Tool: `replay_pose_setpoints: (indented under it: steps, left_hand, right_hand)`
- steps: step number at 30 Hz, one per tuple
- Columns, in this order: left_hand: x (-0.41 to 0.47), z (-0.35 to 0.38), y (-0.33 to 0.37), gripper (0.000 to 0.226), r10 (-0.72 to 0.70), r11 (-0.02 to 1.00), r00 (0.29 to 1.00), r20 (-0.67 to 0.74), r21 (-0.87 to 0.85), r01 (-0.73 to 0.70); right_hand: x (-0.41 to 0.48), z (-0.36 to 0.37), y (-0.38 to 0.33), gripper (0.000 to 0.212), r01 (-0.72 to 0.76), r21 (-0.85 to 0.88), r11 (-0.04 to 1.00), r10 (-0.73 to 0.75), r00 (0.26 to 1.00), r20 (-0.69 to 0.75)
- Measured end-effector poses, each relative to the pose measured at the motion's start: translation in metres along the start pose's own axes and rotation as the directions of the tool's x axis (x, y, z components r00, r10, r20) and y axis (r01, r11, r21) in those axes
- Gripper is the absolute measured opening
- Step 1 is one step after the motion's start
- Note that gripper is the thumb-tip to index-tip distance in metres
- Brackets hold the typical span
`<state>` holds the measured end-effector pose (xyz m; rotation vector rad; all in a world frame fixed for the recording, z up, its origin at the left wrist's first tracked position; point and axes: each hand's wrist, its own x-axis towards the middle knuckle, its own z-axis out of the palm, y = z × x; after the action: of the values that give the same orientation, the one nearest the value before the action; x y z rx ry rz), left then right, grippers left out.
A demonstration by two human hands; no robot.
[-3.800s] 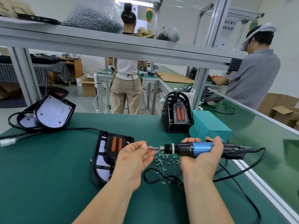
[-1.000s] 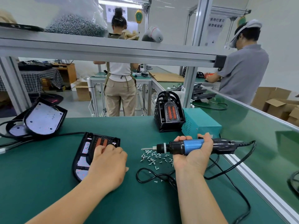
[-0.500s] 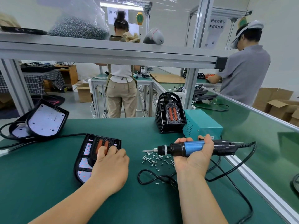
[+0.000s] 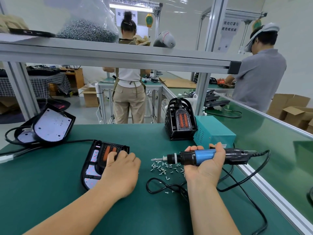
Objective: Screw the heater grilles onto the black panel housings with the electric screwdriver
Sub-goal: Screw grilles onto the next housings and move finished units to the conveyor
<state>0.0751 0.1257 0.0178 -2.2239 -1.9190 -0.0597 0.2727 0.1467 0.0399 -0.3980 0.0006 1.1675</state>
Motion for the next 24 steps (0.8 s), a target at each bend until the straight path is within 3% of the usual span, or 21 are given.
replay_pose_setpoints:
  steps: [7, 14, 17, 19, 21, 22, 24]
  left_hand:
    - [0.001, -0.005, -0.008, 0.027, -0.061, 0.996, 0.998, -0.001, -0.070, 0.060]
    - [0.004, 0.000, 0.009, 0.012, -0.066, 0.997, 0.998, 0.009, -0.049, 0.066]
    - [0.005, -0.001, 0.013, 0.017, -0.040, 0.999, 0.999, 0.008, -0.031, 0.040]
    - [0.003, -0.008, 0.013, 0.017, -0.037, 0.989, 0.999, -0.040, -0.147, 0.030]
    - [0.001, -0.013, 0.009, 0.017, -0.104, 0.870, 0.988, -0.115, -0.492, 0.034]
    - [-0.003, -0.016, 0.008, 0.016, -0.174, 0.727, 0.978, -0.116, -0.685, 0.047]
    - [-0.013, -0.019, 0.012, 0.014, -0.291, 0.264, 0.957, 0.000, -0.961, 0.081]
  right_hand:
    - [0.001, 0.000, -0.002, 0.022, -0.003, 0.015, 1.000, 0.003, 1.000, 0.001]
    - [0.002, 0.000, -0.002, 0.022, -0.006, 0.018, 1.000, 0.007, 1.000, -0.001]
    - [0.002, 0.000, -0.003, 0.022, -0.009, 0.021, 1.000, 0.009, 1.000, -0.001]
    - [0.001, 0.000, -0.003, 0.022, -0.018, 0.020, 1.000, 0.018, 1.000, 0.001]
    - [0.001, 0.000, -0.003, 0.022, -0.018, 0.025, 1.000, 0.018, 1.000, 0.003]
    - [0.002, 0.001, -0.003, 0.023, -0.017, 0.030, 0.999, 0.017, 1.000, 0.003]
    - [0.001, 0.002, -0.003, 0.024, -0.019, 0.043, 0.999, 0.019, 1.000, 0.003]
